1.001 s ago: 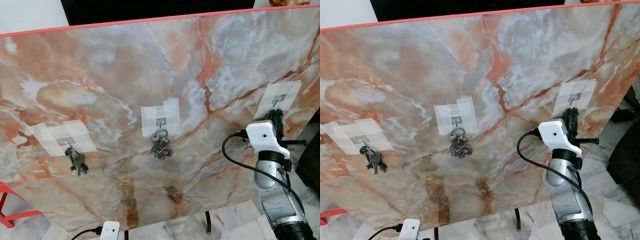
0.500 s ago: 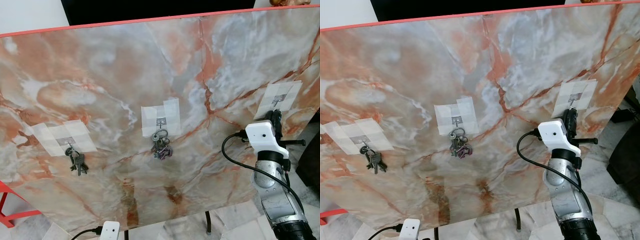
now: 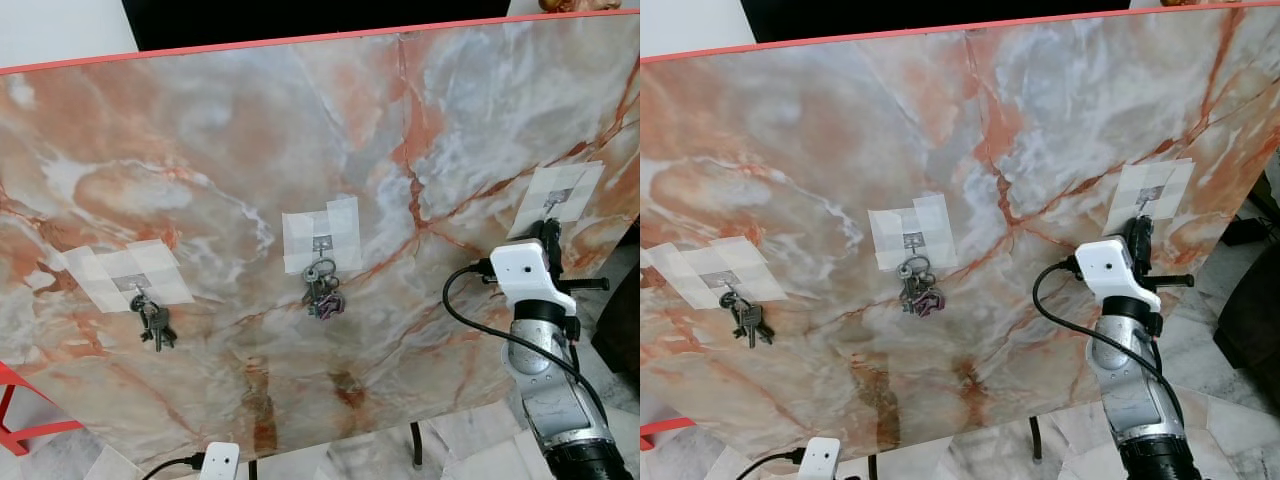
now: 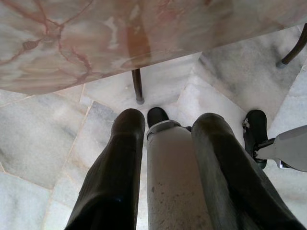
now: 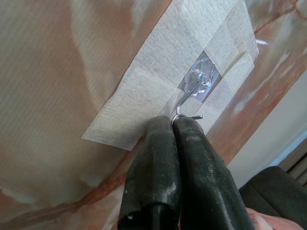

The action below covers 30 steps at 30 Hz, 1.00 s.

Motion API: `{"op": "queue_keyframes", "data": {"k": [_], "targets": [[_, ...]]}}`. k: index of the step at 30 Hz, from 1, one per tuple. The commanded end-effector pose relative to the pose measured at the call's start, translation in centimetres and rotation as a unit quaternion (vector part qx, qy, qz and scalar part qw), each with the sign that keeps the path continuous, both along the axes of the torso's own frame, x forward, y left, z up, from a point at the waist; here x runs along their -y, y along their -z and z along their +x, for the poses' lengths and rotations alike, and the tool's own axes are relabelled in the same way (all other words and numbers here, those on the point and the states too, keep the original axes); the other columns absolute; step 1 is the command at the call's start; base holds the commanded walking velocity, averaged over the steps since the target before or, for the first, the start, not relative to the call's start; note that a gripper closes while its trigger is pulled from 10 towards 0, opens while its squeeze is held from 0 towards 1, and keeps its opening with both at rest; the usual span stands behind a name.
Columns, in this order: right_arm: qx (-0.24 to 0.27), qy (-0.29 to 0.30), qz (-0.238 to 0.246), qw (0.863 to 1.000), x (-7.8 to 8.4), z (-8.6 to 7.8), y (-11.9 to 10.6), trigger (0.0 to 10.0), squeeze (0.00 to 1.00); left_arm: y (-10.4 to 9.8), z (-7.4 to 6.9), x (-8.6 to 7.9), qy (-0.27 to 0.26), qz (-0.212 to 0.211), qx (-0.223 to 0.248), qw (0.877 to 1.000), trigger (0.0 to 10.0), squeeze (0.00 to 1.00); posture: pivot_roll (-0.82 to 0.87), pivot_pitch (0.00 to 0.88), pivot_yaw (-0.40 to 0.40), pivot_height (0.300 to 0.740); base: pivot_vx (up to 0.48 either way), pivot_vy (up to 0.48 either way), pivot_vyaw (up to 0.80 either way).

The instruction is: Hang keys on a hook

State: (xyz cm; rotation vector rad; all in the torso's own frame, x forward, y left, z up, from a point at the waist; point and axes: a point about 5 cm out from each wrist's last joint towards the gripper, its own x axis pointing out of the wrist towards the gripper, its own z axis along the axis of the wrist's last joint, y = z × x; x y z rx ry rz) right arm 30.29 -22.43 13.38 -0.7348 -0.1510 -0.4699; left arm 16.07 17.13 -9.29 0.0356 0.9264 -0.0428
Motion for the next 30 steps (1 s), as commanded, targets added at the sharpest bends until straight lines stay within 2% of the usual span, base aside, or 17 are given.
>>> {"op": "queue_keyframes", "data": {"k": [1, 2, 15, 17, 21, 22, 23, 24, 26, 27, 30], "targets": [[0.003, -0.002, 0.010, 1.000, 0.1, 0.2, -0.2, 10.0, 0.96, 0.2, -0.4, -0.1, 0.011, 0.009, -0.009, 1.000, 10.0, 0.00, -0.11, 0.015, 0.025, 0.740, 0.000, 0.000, 0.00], [0.003, -0.003, 0.011, 1.000, 0.0, 0.2, -0.1, 10.0, 1.00, 0.2, -0.4, -0.2, 0.011, 0.009, -0.009, 1.000, 10.0, 0.00, -0.11, 0.015, 0.024, 0.740, 0.000, 0.000, 0.00], [-0.008, -0.010, 0.016, 1.000, -0.3, -0.3, 0.5, 10.0, 1.00, 0.2, -0.4, -0.2, 0.012, 0.009, -0.010, 1.000, 10.0, 0.00, -0.11, 0.016, 0.024, 0.740, 0.000, 0.000, 0.00], [-0.014, -0.021, 0.021, 0.999, -0.5, -0.4, 0.8, 10.0, 1.00, 0.2, -0.4, -0.2, 0.012, 0.009, -0.010, 1.000, 10.0, 0.00, -0.11, 0.016, 0.024, 0.740, 0.000, 0.000, 0.00], [-0.058, -0.089, 0.027, 0.994, -2.0, -1.2, 2.4, 10.0, 1.00, 0.2, -0.4, -0.1, 0.012, 0.009, -0.009, 1.000, 10.0, 0.00, -0.11, 0.015, 0.022, 0.740, 0.000, 0.000, 0.00], [-0.068, -0.095, 0.027, 0.993, -2.1, -1.5, 2.8, 10.0, 0.88, 0.2, -0.4, -0.1, 0.012, 0.009, -0.009, 1.000, 10.0, 0.00, -0.11, 0.015, 0.022, 0.740, 0.000, 0.000, 0.00], [-0.076, -0.098, 0.030, 0.992, -2.1, -1.7, 3.1, 10.0, 0.72, 0.2, -0.4, -0.1, 0.012, 0.009, -0.009, 1.000, 10.0, 0.00, -0.11, 0.016, 0.021, 0.740, 0.000, 0.000, 0.00], [-0.080, -0.100, 0.032, 0.991, -2.1, -1.9, 3.3, 10.0, 0.72, 0.2, -0.4, -0.1, 0.012, 0.009, -0.009, 1.000, 10.0, 0.00, -0.11, 0.016, 0.021, 0.740, 0.000, 0.000, 0.00], [-0.100, -0.119, 0.043, 0.987, -2.5, -2.6, 4.3, 10.0, 0.41, 0.2, -0.4, -0.1, 0.012, 0.008, -0.009, 1.000, 10.0, 0.00, -0.11, 0.016, 0.021, 0.740, 0.000, 0.000, 0.00], [-0.108, -0.132, 0.045, 0.984, -2.8, -3.0, 4.7, 10.0, 0.00, 0.2, -0.4, -0.1, 0.012, 0.008, -0.009, 1.000, 10.0, 0.00, -0.11, 0.016, 0.021, 0.740, 0.000, 0.000, 0.00], [-0.130, -0.144, 0.055, 0.980, -3.2, -4.0, 6.0, 10.0, 0.00, 0.2, -0.4, -0.1, 0.013, 0.007, -0.009, 1.000, 10.0, 0.00, -0.12, 0.014, 0.020, 0.740, 0.000, 0.000, 0.00]]}}
